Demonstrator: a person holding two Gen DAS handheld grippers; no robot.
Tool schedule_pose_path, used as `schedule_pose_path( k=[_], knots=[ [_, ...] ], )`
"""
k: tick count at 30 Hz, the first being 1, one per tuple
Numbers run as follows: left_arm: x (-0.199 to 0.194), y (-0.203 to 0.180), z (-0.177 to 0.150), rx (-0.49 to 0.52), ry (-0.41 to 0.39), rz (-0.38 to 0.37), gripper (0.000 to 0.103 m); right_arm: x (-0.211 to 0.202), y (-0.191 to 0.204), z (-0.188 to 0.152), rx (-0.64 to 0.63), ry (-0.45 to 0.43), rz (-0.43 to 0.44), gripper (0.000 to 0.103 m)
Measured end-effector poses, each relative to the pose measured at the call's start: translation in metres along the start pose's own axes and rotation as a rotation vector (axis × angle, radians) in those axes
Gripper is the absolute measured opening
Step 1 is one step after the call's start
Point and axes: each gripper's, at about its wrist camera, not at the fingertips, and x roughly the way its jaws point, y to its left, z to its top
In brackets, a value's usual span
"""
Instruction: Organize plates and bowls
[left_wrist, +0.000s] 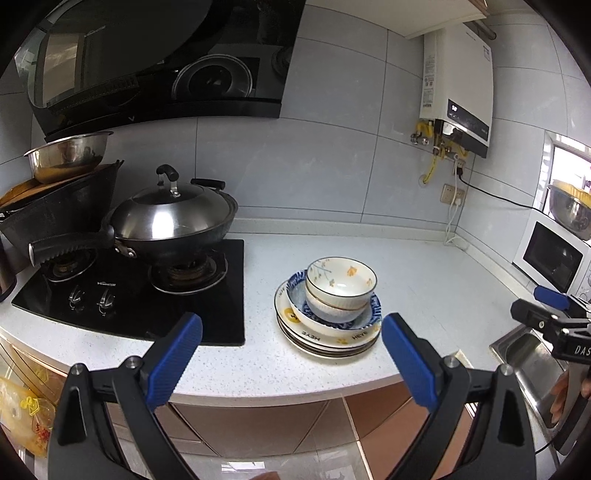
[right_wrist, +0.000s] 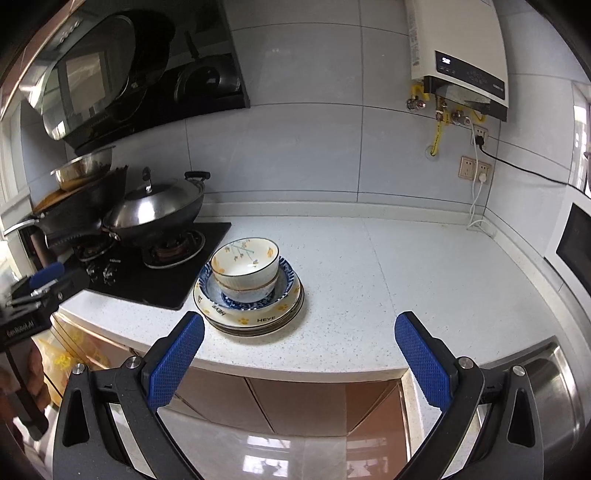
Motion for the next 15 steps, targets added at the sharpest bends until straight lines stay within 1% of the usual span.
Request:
schedule_pose_path(
  k=[4, 10, 15],
  knots=[
    [0.0, -0.009, -0.001, -0.013, -0.001, 0.006, 0.099, -0.003, -0.015, -0.006, 0.025, -0.022, 0.009, 0.102],
    [0.001, -0.017, -0.005, -0.007, 0.021, 0.018, 0.099, -0.001, -0.033, -0.014, 0.057, 0.008, 0.017, 0.102],
    [0.001, -0.025, -0.01, 0.01, 0.032, 0.045, 0.099, -0.006, -0.044, -0.017, 0.082, 0.004, 0.003, 0.102]
  ],
)
